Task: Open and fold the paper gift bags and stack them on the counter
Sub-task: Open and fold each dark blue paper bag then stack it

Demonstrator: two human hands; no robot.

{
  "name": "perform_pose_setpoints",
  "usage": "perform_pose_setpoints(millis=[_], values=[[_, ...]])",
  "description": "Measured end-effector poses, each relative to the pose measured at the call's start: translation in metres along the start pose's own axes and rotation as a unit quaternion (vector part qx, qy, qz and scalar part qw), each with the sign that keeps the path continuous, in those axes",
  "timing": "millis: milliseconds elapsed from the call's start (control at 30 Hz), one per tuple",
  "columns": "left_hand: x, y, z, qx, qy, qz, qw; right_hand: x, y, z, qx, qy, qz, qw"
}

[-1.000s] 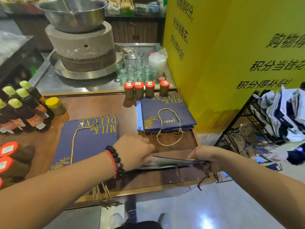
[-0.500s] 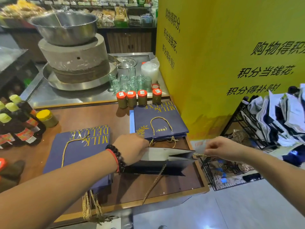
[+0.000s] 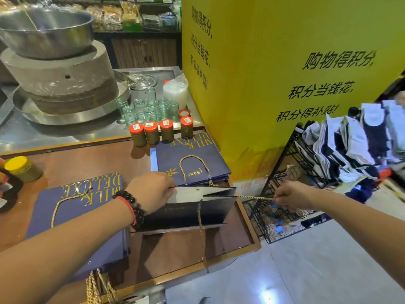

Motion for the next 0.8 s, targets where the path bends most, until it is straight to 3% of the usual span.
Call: perform_pose_setpoints(millis=[100,233,433,567,800], values=[[0.000,0.001,0.004,0.002,0.005,-0.006,1.000,0.008,-0.013,0.003,0.025,0.016,-0.005,1.000],[-0.003,-0.004,0.010,0.005,0.004,-0.006,1.000,-0.001,-0.004,0.003,0.040,-0.005,0.102,0.994],[0.004,-0.027,0.032,0.021,0.030,-0.058,0.998,-0.054,0.095,0.013,-0.063,-0.131,0.311,0.939],[0.003,-0.039,0.041,0.017,0.037,-0.065,0.997,-0.075,0.162,0.025,-0.099,-0.186,0.320,0.924],[0.008,-0.035,0.038,-0.004,0.034,-0.122,0.992,-0.056,0.192,0.054,-0.077,-0.117,0.225,0.964]])
Point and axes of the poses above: each hand's wrist, its own z-axis towards the middle knuckle, its own x-axis out of the palm, y = z × x, the point moved 9 cm from there along z, towards the middle knuckle, and after that the axes turned 4 degrees about -z, right-handed, at the moved point
